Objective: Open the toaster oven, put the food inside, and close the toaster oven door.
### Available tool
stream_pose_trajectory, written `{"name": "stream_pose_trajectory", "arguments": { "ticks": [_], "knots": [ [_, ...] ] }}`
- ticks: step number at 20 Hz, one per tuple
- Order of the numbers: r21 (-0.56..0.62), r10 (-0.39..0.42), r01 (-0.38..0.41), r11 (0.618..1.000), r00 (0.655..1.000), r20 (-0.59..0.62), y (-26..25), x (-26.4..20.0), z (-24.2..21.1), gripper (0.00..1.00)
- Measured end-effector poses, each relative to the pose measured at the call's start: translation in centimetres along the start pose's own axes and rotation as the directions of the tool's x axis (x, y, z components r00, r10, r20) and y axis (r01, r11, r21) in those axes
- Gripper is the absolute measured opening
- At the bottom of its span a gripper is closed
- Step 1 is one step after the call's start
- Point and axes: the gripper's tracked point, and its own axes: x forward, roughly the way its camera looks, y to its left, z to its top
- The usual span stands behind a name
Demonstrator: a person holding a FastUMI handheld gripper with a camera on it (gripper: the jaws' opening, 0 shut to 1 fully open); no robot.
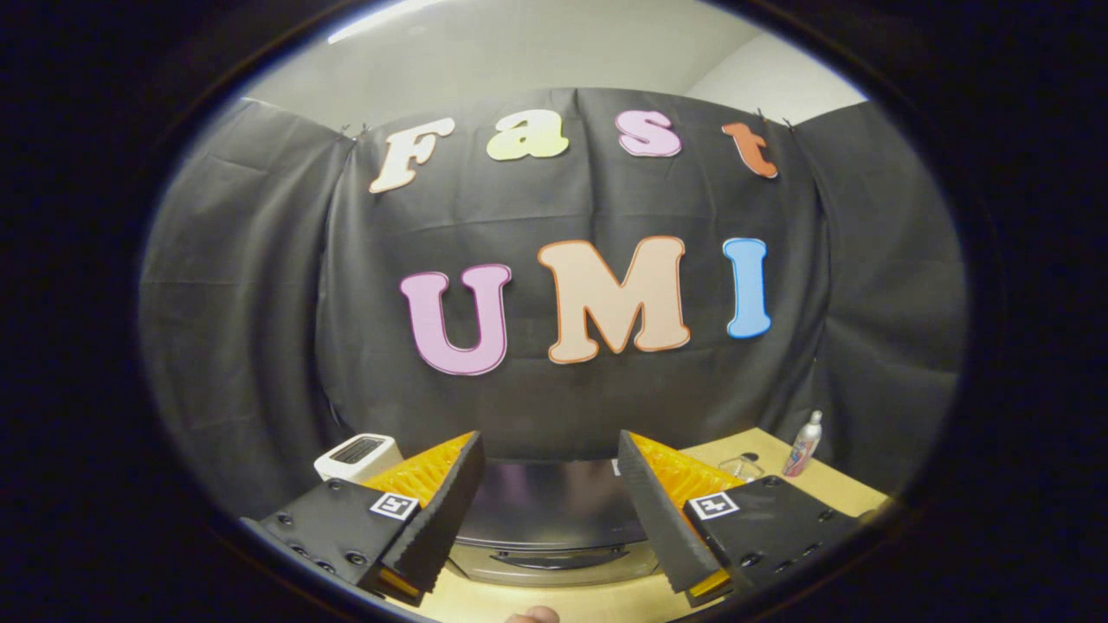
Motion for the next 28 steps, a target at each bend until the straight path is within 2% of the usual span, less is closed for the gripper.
{"name": "stream_pose_trajectory", "arguments": {
  "ticks": [4, 15, 20, 28],
  "knots": [
    [0.0, -0.022, 0.022, 1.0, 0.996, -0.088, -0.6, 1.4, -4.9, 0.98],
    [-0.01, -0.063, 0.062, 0.998, 0.973, -0.223, -1.6, 3.9, -14.0, 0.98],
    [-0.029, -0.064, 0.059, 0.998, 0.959, -0.276, -1.9, 3.8, -16.8, 0.98],
    [-0.063, -0.052, 0.038, 0.997, 0.971, -0.235, -1.9, 2.5, -16.7, 0.98]
  ]
}}
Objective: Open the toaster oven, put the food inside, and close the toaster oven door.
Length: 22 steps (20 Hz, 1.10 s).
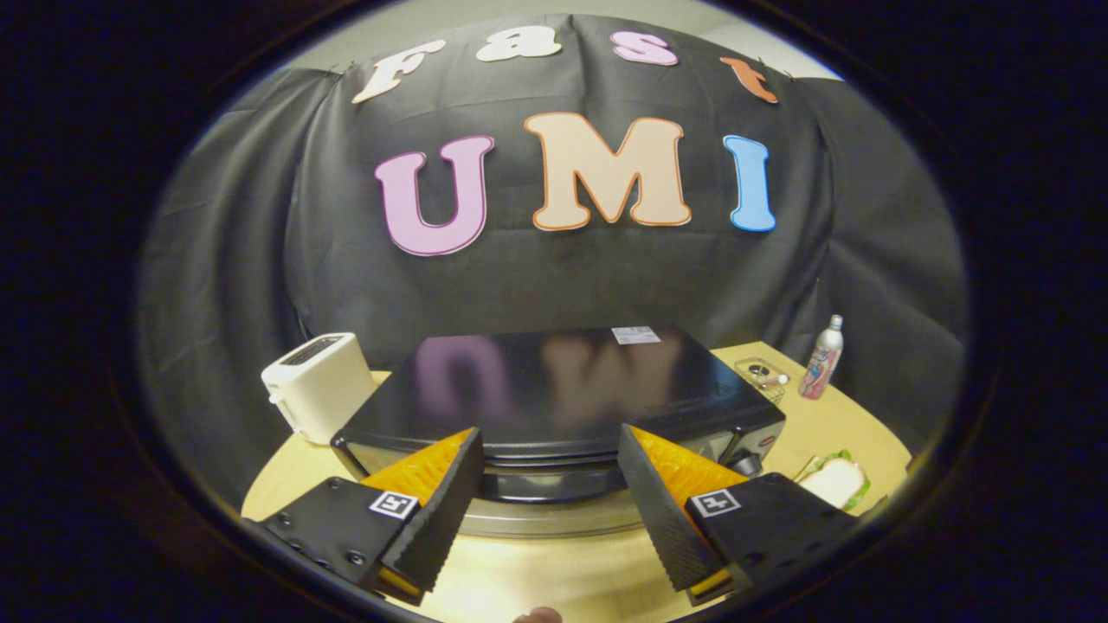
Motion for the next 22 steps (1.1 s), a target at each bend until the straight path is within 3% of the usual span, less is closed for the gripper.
{"name": "stream_pose_trajectory", "arguments": {
  "ticks": [14, 22],
  "knots": [
    [0.061, -0.018, 0.022, 0.998, 0.998, -0.068, -1.4, -6.6, -4.9, 0.98],
    [0.007, -0.049, 0.051, 0.999, 0.979, -0.196, -1.9, -9.8, -10.1, 0.98]
  ]
}}
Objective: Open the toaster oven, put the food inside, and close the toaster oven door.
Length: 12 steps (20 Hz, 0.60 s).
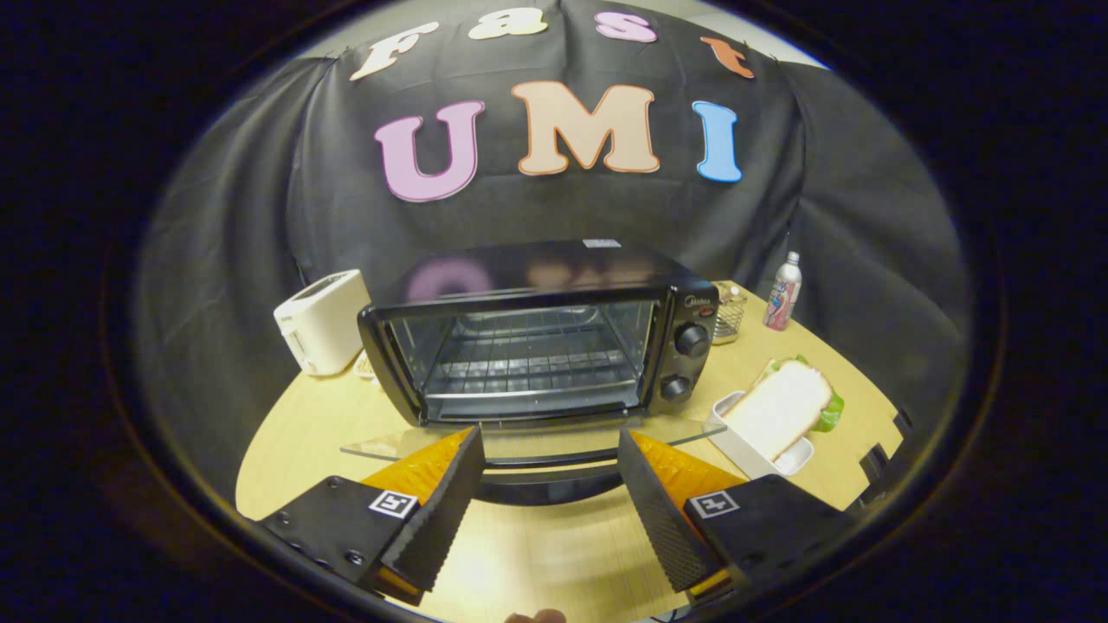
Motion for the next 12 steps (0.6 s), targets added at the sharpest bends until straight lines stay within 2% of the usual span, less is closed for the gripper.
{"name": "stream_pose_trajectory", "arguments": {
  "ticks": [5, 12],
  "knots": [
    [-0.006, -0.008, 0.008, 1.0, 0.998, -0.063, -0.3, -0.2, -2.5, 0.98],
    [-0.084, -0.037, 0.02, 0.996, 0.979, -0.199, 0.0, 1.1, -7.4, 0.98]
  ]
}}
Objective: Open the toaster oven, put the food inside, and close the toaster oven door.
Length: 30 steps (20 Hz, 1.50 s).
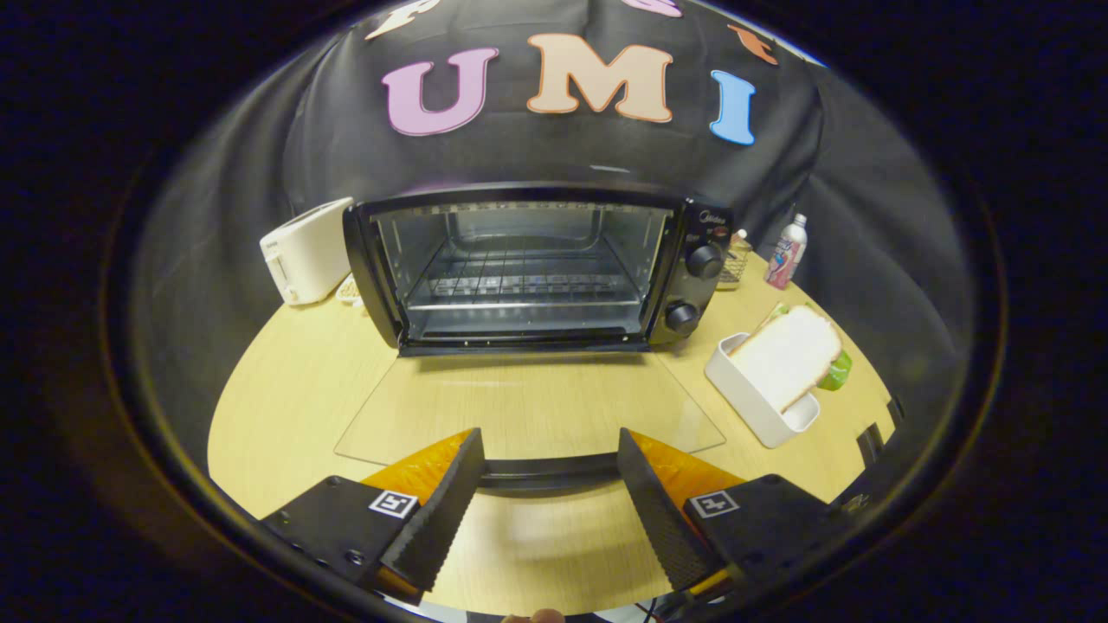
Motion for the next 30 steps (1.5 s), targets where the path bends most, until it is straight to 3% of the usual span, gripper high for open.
{"name": "stream_pose_trajectory", "arguments": {
  "ticks": [3, 8, 15, 21, 25, 30],
  "knots": [
    [-0.03, 0.0, -0.002, 1.0, 0.998, -0.064, 0.3, 1.1, -2.1, 0.98],
    [0.044, 0.009, -0.006, 0.999, 0.998, -0.064, 0.5, 1.9, -2.3, 0.98],
    [-0.049, -0.007, 0.004, 0.999, 0.998, -0.063, 0.3, 2.7, -1.0, 0.98],
    [-0.096, -0.031, 0.034, 0.995, 0.999, 0.032, -2.8, 1.8, 2.4, 0.98],
    [0.051, -0.151, 0.146, 0.988, 0.983, 0.107, -9.1, 0.9, 6.0, 0.98],
    [0.245, -0.373, 0.338, 0.908, 0.921, 0.112, -20.1, -0.1, 7.7, 0.98]
  ]
}}
